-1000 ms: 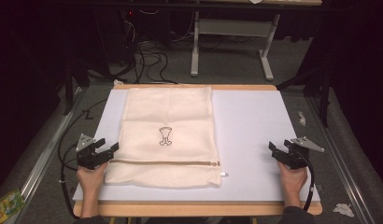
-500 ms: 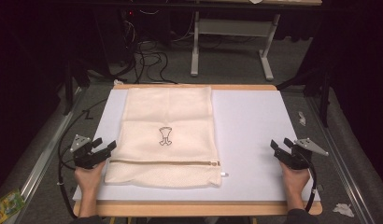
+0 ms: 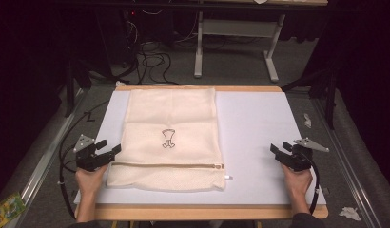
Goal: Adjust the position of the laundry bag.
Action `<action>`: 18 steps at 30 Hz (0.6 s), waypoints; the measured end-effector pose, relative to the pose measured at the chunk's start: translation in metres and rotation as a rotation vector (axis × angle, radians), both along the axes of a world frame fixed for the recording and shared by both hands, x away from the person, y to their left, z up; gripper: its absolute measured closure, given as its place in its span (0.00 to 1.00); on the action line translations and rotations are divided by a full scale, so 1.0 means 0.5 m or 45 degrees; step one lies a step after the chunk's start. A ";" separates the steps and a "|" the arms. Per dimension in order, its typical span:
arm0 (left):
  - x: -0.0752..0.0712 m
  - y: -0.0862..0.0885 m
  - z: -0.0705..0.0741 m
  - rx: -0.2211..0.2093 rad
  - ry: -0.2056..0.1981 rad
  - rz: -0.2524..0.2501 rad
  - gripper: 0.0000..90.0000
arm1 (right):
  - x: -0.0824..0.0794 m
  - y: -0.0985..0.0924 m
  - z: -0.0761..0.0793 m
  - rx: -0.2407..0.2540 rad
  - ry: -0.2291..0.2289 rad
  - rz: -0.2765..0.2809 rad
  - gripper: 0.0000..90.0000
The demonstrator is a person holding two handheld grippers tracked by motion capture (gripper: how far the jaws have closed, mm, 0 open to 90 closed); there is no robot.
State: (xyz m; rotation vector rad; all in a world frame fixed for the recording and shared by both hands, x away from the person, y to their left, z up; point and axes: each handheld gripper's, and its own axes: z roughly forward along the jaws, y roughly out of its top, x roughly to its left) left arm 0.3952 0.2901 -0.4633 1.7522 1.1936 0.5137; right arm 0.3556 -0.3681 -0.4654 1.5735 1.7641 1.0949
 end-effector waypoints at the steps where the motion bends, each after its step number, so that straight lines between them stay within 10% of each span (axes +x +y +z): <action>1: -0.002 0.000 0.003 0.009 0.000 -0.008 0.34 | 0.003 0.006 0.002 0.011 0.003 0.004 0.47; 18: 0.007 -0.004 0.017 0.065 0.088 -0.046 0.36 | 0.053 0.136 0.020 -0.041 0.147 0.240 0.54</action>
